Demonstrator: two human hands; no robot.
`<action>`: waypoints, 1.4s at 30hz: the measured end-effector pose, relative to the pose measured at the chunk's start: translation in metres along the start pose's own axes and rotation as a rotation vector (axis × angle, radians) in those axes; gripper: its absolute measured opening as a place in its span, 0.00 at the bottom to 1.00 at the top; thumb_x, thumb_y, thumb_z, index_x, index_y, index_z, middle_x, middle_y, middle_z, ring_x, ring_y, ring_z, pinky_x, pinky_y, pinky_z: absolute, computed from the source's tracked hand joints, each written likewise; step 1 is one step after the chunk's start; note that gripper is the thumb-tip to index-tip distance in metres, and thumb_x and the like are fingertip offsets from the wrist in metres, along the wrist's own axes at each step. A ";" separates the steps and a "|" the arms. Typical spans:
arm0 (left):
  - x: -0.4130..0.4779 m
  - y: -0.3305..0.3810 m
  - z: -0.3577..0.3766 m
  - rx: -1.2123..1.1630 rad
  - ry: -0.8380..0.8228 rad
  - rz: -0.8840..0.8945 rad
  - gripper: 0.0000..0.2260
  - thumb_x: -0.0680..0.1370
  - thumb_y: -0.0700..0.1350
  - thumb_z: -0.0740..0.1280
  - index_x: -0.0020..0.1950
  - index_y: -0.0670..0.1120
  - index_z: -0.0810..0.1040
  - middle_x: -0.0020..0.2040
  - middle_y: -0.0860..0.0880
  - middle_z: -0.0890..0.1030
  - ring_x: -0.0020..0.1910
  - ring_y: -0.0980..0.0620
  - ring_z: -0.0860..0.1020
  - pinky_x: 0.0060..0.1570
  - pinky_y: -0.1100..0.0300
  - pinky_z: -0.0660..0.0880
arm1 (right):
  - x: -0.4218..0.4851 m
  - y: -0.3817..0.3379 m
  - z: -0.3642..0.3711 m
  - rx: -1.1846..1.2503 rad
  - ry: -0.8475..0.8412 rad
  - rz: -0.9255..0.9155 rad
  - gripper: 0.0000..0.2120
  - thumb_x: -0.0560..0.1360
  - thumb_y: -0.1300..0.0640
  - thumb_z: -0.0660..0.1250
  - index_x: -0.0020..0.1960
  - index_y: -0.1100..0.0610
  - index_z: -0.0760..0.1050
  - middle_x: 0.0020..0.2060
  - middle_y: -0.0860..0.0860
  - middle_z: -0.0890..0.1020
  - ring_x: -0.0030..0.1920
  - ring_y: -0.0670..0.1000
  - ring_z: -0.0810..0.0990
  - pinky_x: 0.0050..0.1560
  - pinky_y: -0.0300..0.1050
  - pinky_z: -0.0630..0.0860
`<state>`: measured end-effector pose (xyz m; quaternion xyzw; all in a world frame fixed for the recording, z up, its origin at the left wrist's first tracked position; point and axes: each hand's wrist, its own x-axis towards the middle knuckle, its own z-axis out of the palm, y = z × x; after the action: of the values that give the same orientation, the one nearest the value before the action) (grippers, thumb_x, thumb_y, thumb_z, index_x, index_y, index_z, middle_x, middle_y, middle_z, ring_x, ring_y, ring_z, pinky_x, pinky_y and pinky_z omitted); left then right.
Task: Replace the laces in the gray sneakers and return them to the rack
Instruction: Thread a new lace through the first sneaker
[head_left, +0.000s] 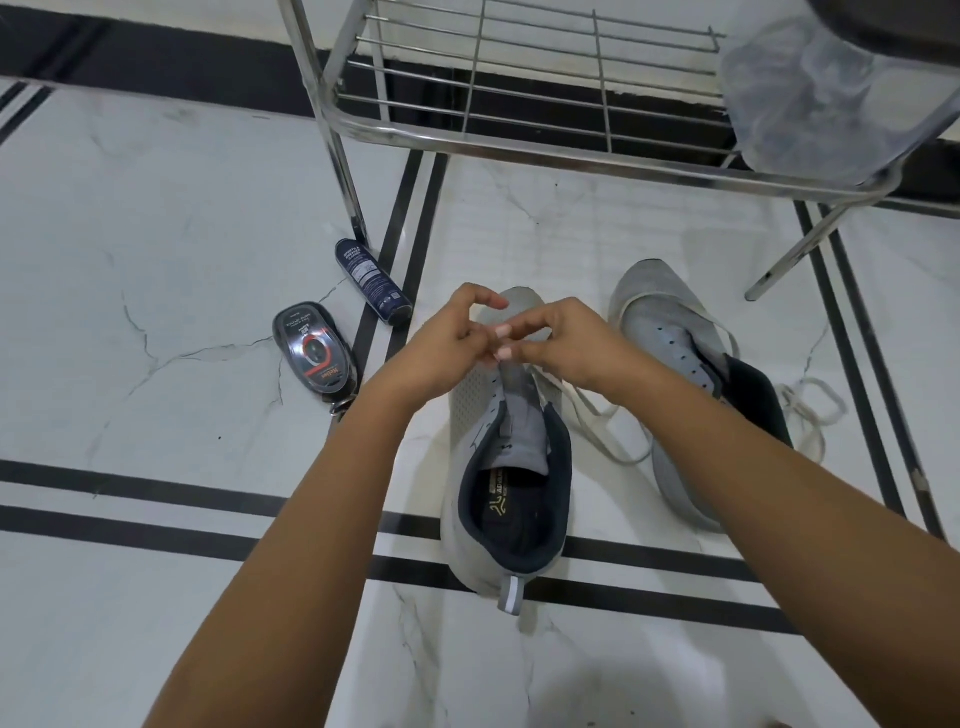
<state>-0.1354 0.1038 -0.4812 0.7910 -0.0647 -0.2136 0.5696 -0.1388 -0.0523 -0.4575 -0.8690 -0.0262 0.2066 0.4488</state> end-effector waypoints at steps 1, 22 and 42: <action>0.001 0.000 0.001 -0.023 -0.003 -0.002 0.08 0.81 0.42 0.60 0.58 0.48 0.67 0.38 0.48 0.81 0.39 0.52 0.78 0.52 0.58 0.73 | 0.002 0.001 0.002 0.020 0.034 0.002 0.08 0.73 0.60 0.70 0.52 0.58 0.81 0.40 0.48 0.80 0.31 0.35 0.75 0.34 0.26 0.67; -0.006 0.000 0.007 0.123 0.096 -0.139 0.13 0.75 0.50 0.68 0.54 0.46 0.69 0.40 0.51 0.77 0.40 0.53 0.75 0.41 0.59 0.70 | 0.009 0.011 -0.007 0.168 0.045 0.211 0.03 0.73 0.64 0.70 0.40 0.63 0.79 0.29 0.53 0.76 0.29 0.48 0.73 0.29 0.38 0.75; -0.023 -0.012 0.040 0.128 0.377 -0.276 0.12 0.76 0.38 0.59 0.31 0.40 0.70 0.27 0.46 0.66 0.30 0.49 0.65 0.31 0.59 0.62 | 0.008 0.009 0.034 -0.102 0.238 0.269 0.07 0.73 0.63 0.65 0.36 0.60 0.73 0.30 0.55 0.73 0.28 0.50 0.70 0.24 0.34 0.64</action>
<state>-0.1741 0.0811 -0.4965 0.8526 0.1382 -0.1336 0.4859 -0.1456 -0.0299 -0.4850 -0.9046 0.1332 0.1590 0.3725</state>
